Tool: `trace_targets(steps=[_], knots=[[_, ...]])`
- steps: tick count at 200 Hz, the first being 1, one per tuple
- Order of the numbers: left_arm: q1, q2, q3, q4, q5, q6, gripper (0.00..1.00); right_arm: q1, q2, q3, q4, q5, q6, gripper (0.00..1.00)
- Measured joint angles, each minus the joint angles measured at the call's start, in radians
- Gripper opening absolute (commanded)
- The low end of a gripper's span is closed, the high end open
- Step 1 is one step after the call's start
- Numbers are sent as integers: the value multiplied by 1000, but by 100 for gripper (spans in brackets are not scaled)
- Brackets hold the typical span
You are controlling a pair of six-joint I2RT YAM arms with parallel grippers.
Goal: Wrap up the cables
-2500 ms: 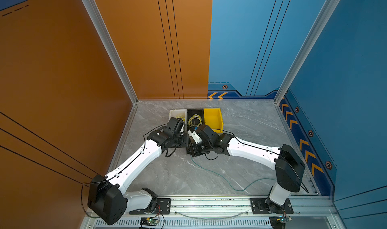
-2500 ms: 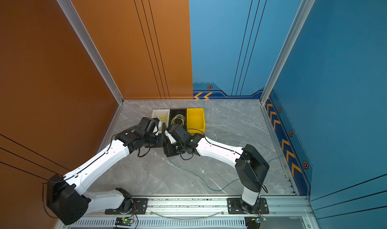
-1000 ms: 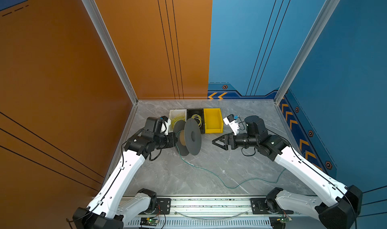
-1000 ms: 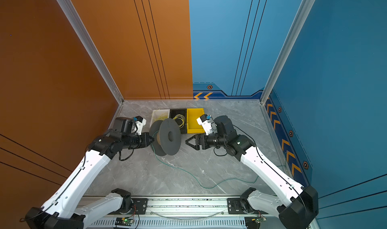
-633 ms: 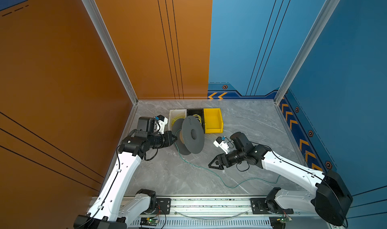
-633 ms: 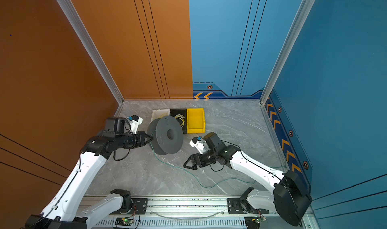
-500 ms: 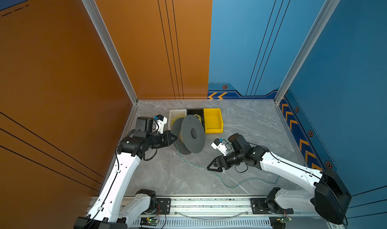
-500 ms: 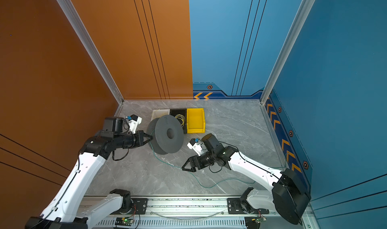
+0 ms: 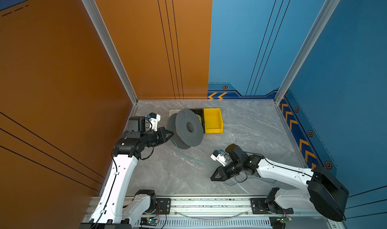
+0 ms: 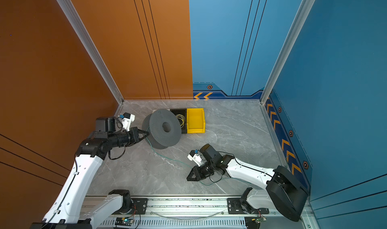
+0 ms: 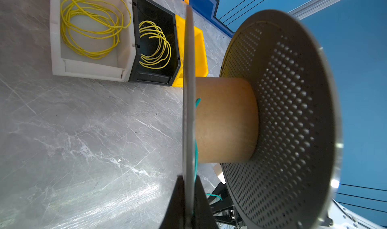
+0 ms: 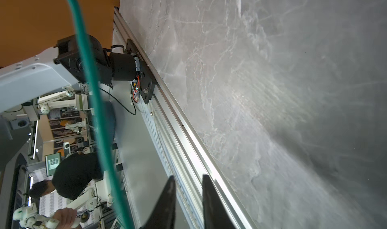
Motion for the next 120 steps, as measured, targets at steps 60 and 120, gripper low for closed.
trace_targets(steps=[60,120], knots=[[32,-45,-45,16,103,-5,0,-289,-55,88,-106,24,-3,0],[-90,-152,-127,37,112,26,0,-415,79,400,-304,74,-37,0]])
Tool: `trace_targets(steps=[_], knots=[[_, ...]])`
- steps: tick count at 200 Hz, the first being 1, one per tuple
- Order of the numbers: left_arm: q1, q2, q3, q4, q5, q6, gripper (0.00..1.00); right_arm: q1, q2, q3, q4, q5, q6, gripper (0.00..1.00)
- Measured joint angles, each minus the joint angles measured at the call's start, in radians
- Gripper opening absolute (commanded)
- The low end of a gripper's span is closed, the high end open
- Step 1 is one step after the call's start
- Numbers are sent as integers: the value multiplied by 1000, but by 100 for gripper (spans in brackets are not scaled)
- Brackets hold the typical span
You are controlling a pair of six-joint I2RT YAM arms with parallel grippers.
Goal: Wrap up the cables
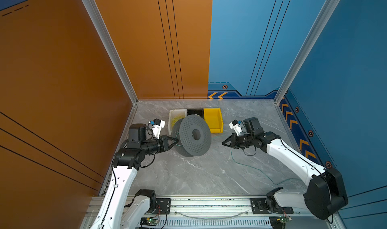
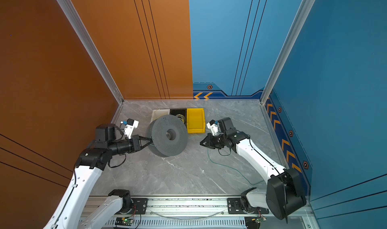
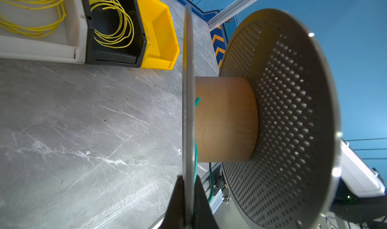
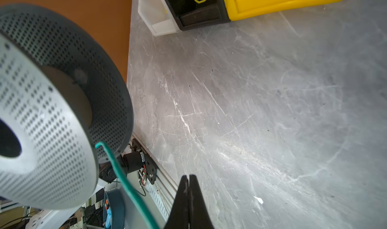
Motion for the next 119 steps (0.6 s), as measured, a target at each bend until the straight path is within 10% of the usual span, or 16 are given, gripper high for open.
trace_targets(steps=[59,119], knots=[[-448,0,-34,14,-328,87,0,-6,142,228,-201,16,-23,0],[-672,115,-32,16,-606,166,0,32,228,400,-309,10,-23,0]])
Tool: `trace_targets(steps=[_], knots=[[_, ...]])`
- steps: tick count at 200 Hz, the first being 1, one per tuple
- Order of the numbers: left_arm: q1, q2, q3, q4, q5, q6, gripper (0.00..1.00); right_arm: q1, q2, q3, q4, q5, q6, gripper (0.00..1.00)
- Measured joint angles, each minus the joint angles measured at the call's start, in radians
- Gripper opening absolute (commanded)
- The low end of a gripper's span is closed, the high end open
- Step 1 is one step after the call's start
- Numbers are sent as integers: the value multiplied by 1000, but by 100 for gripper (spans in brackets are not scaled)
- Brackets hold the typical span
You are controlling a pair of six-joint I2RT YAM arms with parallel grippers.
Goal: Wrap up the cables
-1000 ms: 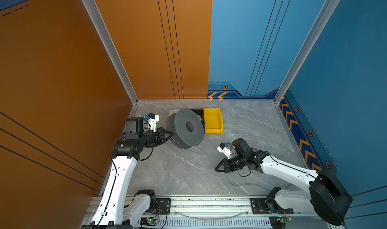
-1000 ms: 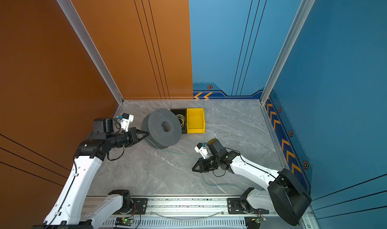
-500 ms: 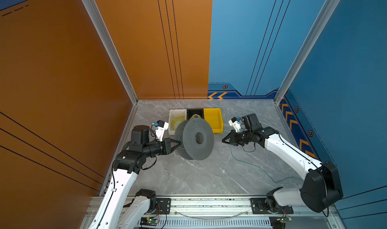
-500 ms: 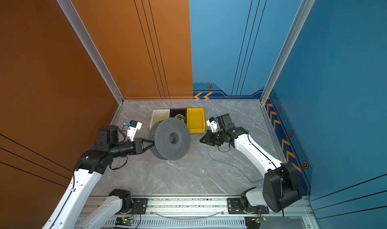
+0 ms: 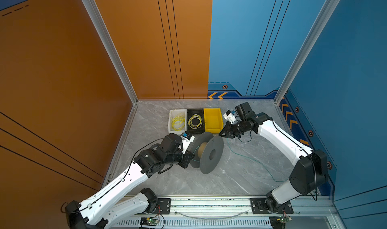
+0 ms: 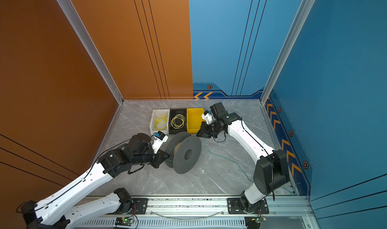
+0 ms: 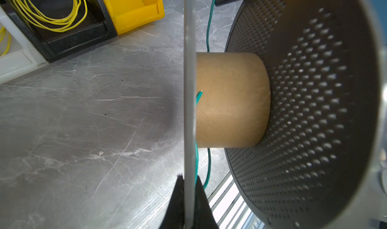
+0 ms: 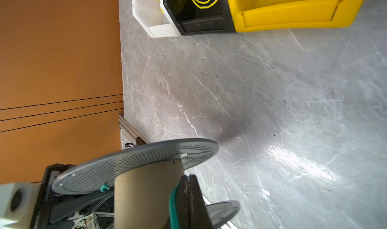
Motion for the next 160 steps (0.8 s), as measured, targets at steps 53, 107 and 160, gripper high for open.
trace_targets(steps=[53,107,160], knots=[[-78,73,50,-54,-172,58,0,-10,60,86,-25,-86,19,0],[-105,137,98,-126,-287,85,0,13,92,98,-15,-196,38,14],[-105,157,98,-189,-325,85,0,30,121,-11,74,-258,74,35]])
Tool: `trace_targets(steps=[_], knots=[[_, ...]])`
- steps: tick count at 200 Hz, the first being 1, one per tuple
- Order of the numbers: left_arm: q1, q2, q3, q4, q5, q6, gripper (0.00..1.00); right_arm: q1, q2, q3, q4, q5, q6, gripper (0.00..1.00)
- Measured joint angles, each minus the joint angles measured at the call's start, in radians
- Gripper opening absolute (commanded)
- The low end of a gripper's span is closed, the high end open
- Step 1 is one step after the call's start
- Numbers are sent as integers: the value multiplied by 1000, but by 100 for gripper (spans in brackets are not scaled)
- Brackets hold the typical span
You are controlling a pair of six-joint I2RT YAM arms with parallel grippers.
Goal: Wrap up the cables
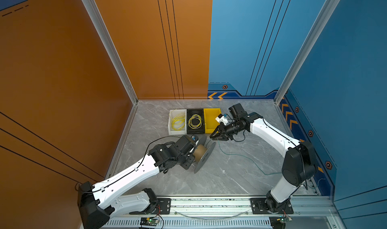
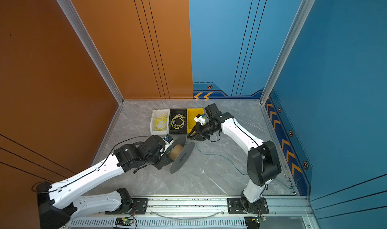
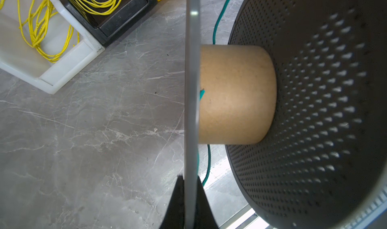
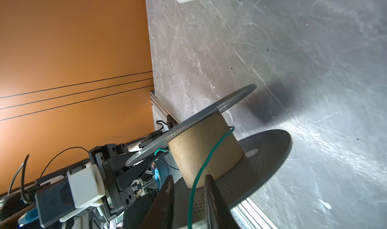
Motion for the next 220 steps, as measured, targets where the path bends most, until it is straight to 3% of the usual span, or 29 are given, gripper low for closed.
trace_targets(steps=[28,54,83,151,220], knots=[[10,-1,0,-14,0,0,0,0,12,-34,28,-21,-2,55],[25,-1,0,-27,2,4,0,-6,3,-82,50,-26,-30,68],[58,-1,0,-28,13,11,0,-36,-44,-164,45,7,-88,71],[146,-18,0,-35,68,31,0,-47,-163,-272,-22,212,-227,76],[178,-29,0,-38,111,37,0,139,-204,-404,-15,433,-307,77]])
